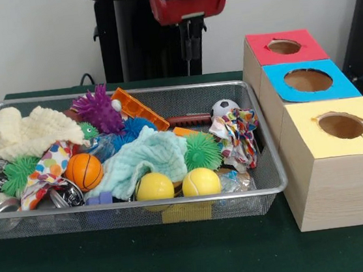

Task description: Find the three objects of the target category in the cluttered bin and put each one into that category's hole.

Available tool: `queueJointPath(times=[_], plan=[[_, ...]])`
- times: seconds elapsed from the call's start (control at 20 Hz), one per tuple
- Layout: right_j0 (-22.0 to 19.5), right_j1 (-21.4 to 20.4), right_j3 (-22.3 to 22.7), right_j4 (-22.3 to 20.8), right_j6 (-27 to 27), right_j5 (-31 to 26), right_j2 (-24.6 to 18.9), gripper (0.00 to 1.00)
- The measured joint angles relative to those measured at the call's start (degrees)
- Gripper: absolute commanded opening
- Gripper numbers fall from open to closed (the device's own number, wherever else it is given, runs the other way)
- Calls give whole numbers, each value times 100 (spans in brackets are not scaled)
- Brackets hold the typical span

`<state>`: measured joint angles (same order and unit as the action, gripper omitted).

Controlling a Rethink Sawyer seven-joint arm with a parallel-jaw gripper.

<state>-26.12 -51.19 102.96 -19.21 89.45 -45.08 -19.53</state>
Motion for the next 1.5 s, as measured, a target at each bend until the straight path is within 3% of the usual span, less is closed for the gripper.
queueJointPath(times=[0.55, 1.1, 1.5], plan=[[-229, -16, -584, -4, 0, -234, -155, 0], [-512, 450, -1508, -167, -1, -463, -345, 0], [-815, 865, -1900, -416, -13, -463, -493, 0]])
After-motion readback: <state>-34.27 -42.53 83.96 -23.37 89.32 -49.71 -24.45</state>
